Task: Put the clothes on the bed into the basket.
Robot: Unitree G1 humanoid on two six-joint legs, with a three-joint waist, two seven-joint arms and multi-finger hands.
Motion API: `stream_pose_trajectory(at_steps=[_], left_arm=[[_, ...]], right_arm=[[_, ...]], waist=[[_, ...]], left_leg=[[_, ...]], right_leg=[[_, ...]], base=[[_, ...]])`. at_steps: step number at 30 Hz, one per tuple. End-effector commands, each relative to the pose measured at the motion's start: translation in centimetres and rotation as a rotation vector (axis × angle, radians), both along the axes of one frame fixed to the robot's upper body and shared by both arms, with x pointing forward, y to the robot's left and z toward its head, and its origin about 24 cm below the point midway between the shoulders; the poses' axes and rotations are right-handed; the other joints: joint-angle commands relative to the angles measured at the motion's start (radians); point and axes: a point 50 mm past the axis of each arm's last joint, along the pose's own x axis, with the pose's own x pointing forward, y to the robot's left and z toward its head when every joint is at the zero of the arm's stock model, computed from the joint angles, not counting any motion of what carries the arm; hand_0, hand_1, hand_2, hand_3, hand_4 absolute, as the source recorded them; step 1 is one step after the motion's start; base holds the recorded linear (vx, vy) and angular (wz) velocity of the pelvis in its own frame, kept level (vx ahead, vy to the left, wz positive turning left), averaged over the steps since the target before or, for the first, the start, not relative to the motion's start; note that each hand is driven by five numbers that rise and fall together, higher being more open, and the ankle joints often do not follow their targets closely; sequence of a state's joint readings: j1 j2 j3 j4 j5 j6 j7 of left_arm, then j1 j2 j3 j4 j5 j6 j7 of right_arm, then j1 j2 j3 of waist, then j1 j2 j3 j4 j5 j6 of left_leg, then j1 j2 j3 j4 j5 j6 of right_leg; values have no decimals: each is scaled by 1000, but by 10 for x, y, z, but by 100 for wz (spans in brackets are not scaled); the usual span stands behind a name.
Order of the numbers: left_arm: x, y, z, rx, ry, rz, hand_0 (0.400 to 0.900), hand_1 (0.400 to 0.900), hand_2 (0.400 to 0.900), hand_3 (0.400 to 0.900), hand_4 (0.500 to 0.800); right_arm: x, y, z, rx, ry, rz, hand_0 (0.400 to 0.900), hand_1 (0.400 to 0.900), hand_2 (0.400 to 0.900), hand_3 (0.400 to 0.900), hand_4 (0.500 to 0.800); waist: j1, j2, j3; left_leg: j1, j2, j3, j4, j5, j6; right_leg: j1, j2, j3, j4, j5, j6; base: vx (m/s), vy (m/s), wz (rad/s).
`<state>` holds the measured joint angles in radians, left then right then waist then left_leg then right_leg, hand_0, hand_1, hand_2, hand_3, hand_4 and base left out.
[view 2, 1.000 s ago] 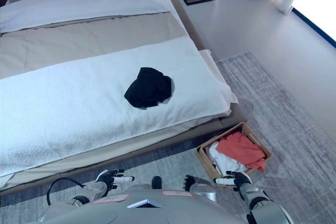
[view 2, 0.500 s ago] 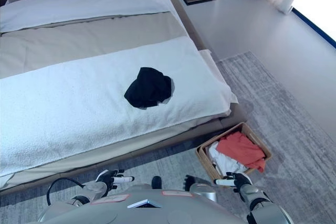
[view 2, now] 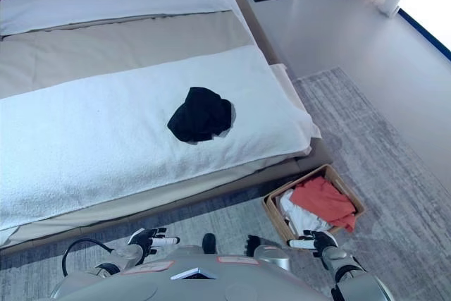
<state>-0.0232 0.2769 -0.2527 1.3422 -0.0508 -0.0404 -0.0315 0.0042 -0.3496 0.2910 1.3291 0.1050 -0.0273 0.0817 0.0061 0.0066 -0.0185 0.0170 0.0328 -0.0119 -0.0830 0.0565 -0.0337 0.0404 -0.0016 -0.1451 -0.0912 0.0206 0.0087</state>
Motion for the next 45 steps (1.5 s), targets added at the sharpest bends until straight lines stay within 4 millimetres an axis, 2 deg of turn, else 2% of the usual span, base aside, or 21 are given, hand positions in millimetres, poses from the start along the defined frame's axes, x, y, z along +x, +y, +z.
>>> stream_pose_trajectory(at_steps=[1,6,8,10,12,13,16,17,19,22,26,28,31,34,37,40,41,42,43,44,45], left_arm=[[19,26,11,85,-31,2,900,900,900,900,800],[26,33,15,106,-36,-1,900,900,900,900,800],[27,37,16,111,-35,9,900,900,900,900,800],[29,37,17,103,-38,17,900,900,900,900,800],[27,33,15,86,-39,26,900,900,900,900,800],[24,32,14,77,-30,32,900,900,900,900,800],[6,29,9,59,17,36,900,900,900,900,800],[1,30,8,57,28,42,900,900,900,900,800],[-10,31,7,58,50,48,900,900,900,900,800],[-24,31,5,56,77,61,900,900,900,900,800],[-37,33,5,56,105,91,900,900,900,900,800],[-40,35,5,66,111,101,900,900,900,900,800],[-29,38,7,88,96,67,900,900,900,900,800],[-13,40,10,98,53,42,900,900,900,900,800],[6,45,15,116,9,16,900,900,900,900,800],[34,49,23,131,-76,7,900,900,900,900,800],[41,49,25,136,-92,-7,900,900,900,900,800],[46,50,27,139,-109,-17,900,900,900,900,800],[56,50,31,143,-134,-26,900,900,900,900,800],[62,50,33,145,-150,-33,900,900,900,900,800],[67,50,35,145,-162,-40,900,900,900,900,800]], right_arm=[[32,-6,8,-32,-76,62,900,900,900,900,800],[60,-14,19,-68,-145,106,900,900,900,900,800],[88,-18,31,-93,-219,139,900,900,900,900,800],[120,-21,47,-114,-311,173,900,900,900,900,800],[156,-20,69,-138,-413,222,900,900,900,900,800],[163,-24,75,-161,-431,229,900,900,900,900,800],[196,-23,99,-196,-517,268,900,900,900,900,800],[203,-20,105,-203,-542,282,900,900,900,900,800],[217,-17,116,-221,-587,311,900,900,900,900,800],[224,-13,121,-225,-607,329,900,900,900,900,800],[219,-7,113,-203,-593,338,900,900,900,900,800],[210,-3,103,-181,-564,338,900,900,900,900,800],[181,-3,80,-144,-480,312,900,900,900,900,800],[149,-1,57,-115,-375,302,900,900,900,900,800],[123,-5,43,-99,-291,261,900,900,900,900,800],[110,-5,36,-81,-259,222,900,900,900,900,800],[104,-5,33,-84,-240,213,900,900,900,900,800],[101,-6,32,-86,-233,203,900,900,900,900,800],[100,-7,32,-81,-230,200,900,900,900,900,800],[96,-7,30,-81,-220,194,900,900,900,900,800],[96,-9,31,-83,-224,182,900,900,900,900,800]], waist=[[14,-41,19],[18,-47,40],[23,-51,53],[40,-58,87],[67,-60,122],[70,-57,130],[90,-43,143],[100,-38,146],[121,-23,152],[143,-12,153],[164,-2,117],[167,-14,87],[149,-45,58],[136,-78,25],[120,-93,6],[81,-80,38],[69,-71,47],[58,-57,52],[38,-53,64],[23,-49,74],[11,-39,84]], left_leg=[[28,-7,-19,20,-92,-5],[-21,-6,-44,123,-117,-15],[-50,-15,-59,195,-133,-20],[-121,-51,-86,345,-127,-28],[-198,-105,-148,472,-107,-33],[-232,-107,-142,493,-87,-34],[-329,-95,-116,404,-46,-29],[-348,-98,-118,367,-19,-25],[-389,-69,-118,238,61,-30],[-407,-30,-96,125,96,-29],[-378,-3,-57,78,140,-38],[-363,-11,-69,95,144,-22],[-372,-46,-38,172,110,-3],[-359,-85,-3,210,47,28],[-331,-110,4,216,0,54],[-266,-122,-19,198,-22,80],[-241,-125,-31,190,-31,86],[-214,-123,-49,175,-34,90],[-179,-130,-76,151,-32,90],[-147,-133,-97,140,-32,88],[-120,-128,-114,132,-35,83]], right_leg=[[20,-36,25,51,-78,44],[-13,-22,22,139,-125,18],[-21,-15,30,160,-136,7],[-17,-15,43,163,-135,-5],[-17,-17,47,170,-130,-9],[-16,-16,38,173,-132,-11],[-11,4,32,175,-155,-21],[-8,15,37,177,-159,-20],[15,41,53,171,-174,-19],[63,58,85,152,-190,-10],[139,57,144,123,-220,4],[169,31,164,123,-233,18],[173,-23,165,164,-212,56],[150,-73,184,233,-82,105],[89,-81,194,382,49,127],[-14,-64,178,617,163,134],[-35,-64,166,663,163,130],[-78,-44,170,689,136,120],[-132,9,190,684,72,106],[-164,31,188,663,11,97],[-191,29,177,624,-56,79]], base=[[28,-58,14],[2,-109,22],[-13,-149,13],[-73,-133,-1],[-74,-130,2],[-21,-119,19],[41,-78,3],[128,-37,-24],[173,-6,-30],[238,38,-38],[332,141,-53],[404,238,-41],[382,265,-15],[356,267,-19],[285,250,-6],[197,232,26],[236,200,49],[280,159,70],[300,113,80],[303,59,90],[282,25,75]])
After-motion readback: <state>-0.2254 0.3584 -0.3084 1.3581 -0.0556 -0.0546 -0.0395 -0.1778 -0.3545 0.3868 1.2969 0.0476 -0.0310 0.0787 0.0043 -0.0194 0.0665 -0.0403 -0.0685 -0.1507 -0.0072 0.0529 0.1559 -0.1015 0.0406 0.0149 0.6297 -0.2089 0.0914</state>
